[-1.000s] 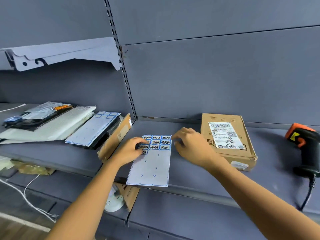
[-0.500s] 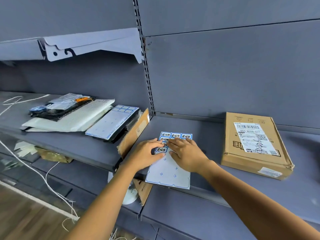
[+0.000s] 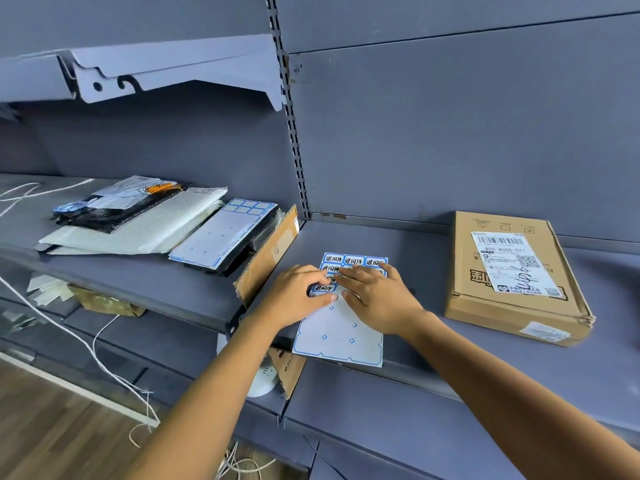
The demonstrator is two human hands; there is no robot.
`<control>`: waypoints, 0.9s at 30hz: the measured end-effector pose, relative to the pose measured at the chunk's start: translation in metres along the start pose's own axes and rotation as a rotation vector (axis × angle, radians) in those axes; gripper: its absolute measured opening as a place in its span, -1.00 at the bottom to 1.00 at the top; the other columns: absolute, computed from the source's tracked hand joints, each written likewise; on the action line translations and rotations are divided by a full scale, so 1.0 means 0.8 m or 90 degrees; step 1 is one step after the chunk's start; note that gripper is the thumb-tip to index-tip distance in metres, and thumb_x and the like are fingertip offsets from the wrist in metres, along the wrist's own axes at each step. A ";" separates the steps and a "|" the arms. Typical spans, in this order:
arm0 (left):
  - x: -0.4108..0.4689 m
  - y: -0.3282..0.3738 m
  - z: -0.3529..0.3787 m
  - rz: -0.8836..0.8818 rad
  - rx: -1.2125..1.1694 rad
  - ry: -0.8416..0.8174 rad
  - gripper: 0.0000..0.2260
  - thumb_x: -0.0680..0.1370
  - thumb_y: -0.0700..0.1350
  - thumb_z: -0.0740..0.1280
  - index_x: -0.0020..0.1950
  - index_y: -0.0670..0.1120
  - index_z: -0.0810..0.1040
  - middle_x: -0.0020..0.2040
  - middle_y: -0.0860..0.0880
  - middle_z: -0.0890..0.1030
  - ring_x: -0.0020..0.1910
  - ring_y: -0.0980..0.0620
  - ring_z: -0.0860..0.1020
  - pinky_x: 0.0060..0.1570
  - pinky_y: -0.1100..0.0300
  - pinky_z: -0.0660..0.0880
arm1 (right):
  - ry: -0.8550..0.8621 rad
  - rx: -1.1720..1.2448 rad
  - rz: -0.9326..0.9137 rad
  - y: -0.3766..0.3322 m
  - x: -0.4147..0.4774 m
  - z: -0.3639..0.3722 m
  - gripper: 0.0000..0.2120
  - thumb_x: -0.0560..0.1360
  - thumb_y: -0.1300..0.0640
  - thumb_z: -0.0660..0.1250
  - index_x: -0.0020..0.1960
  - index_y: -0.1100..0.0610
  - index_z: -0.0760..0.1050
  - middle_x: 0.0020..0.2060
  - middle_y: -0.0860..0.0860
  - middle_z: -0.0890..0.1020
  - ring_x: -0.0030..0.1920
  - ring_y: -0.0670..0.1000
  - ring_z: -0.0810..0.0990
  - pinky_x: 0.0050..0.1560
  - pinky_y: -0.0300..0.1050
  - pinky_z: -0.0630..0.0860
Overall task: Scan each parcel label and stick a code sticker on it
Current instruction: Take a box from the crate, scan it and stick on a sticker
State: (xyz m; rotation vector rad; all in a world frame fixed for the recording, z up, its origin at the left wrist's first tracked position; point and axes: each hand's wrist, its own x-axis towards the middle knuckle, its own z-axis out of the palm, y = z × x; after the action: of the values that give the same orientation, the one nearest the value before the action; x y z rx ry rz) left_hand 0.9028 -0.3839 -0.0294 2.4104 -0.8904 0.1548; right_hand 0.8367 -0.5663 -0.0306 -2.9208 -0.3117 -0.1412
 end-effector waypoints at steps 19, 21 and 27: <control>-0.010 0.002 0.007 -0.015 -0.052 0.073 -0.85 0.49 -0.14 0.40 0.03 -0.13 0.67 0.16 0.03 0.61 0.16 0.11 0.50 0.15 0.29 0.36 | -0.012 0.005 0.004 0.001 -0.004 0.001 -0.52 0.62 -0.10 -0.11 0.50 -0.06 0.17 0.50 -0.14 0.20 0.51 -0.07 0.08 0.49 0.10 -0.09; -0.009 0.001 0.006 -0.037 -0.074 0.069 -0.84 0.48 -0.16 0.41 0.03 -0.12 0.67 0.15 0.05 0.61 0.16 0.15 0.48 0.17 0.30 0.36 | -0.004 0.018 0.003 0.000 -0.004 0.003 -0.42 0.53 -0.13 -0.18 0.50 -0.06 0.20 0.49 -0.14 0.23 0.51 -0.06 0.11 0.48 0.10 -0.09; -0.010 0.000 0.005 -0.068 -0.122 0.076 -0.89 0.45 -0.21 0.42 -0.05 -0.13 0.68 0.07 0.06 0.63 0.14 0.09 0.52 0.14 0.27 0.42 | 0.014 0.006 0.000 0.002 -0.002 0.005 -0.26 0.42 -0.21 -0.35 0.49 -0.08 0.21 0.48 -0.14 0.25 0.50 -0.06 0.12 0.48 0.12 -0.07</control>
State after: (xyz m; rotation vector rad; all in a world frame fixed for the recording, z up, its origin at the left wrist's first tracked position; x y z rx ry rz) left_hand 0.8963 -0.3814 -0.0351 2.2392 -0.6889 0.1638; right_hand 0.8355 -0.5670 -0.0352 -2.9080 -0.3071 -0.1703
